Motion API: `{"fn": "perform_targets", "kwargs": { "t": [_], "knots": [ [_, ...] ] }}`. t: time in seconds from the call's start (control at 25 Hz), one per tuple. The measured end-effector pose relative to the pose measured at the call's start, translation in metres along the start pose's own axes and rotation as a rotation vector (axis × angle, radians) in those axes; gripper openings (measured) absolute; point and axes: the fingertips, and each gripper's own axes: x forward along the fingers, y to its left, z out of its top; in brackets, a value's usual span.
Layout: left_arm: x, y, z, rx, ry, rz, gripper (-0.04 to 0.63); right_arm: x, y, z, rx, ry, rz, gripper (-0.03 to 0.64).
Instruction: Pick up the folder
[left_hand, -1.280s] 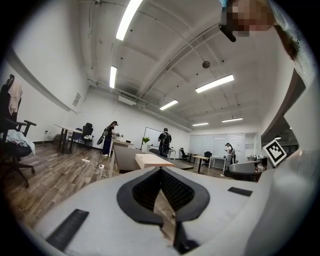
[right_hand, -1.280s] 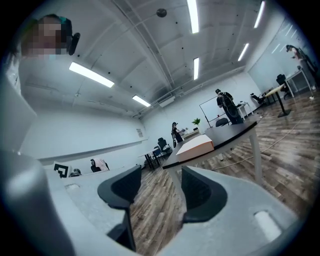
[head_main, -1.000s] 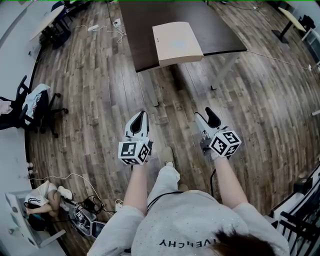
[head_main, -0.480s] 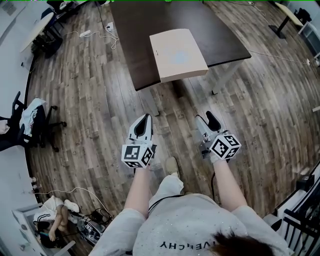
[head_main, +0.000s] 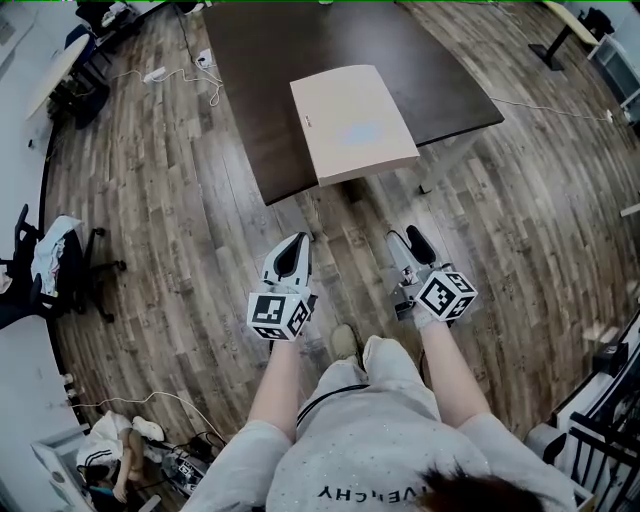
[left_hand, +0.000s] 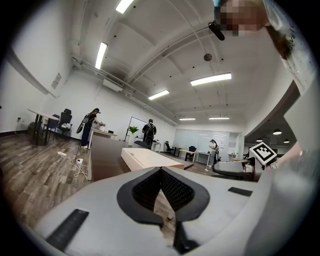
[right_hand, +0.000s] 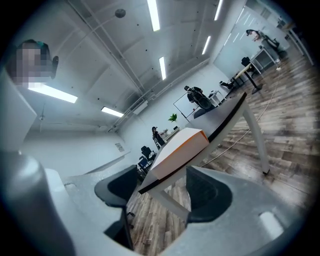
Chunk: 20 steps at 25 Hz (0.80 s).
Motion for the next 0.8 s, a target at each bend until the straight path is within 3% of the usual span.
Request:
{"fn": "perform_targets", "kwargs": {
  "t": [0.6, 0.8],
  "knots": [
    [0.079, 0.008, -0.017, -0.027, 0.015, 0.040, -0.002, 0.076, -0.072, 0.017, 0.256, 0.011, -0.031, 0.345],
    [0.108, 0.014, -0.023, -0.038, 0.023, 0.052, -0.002, 0.110, -0.085, 0.026, 0.344, 0.023, -0.001, 0.380]
  ]
}}
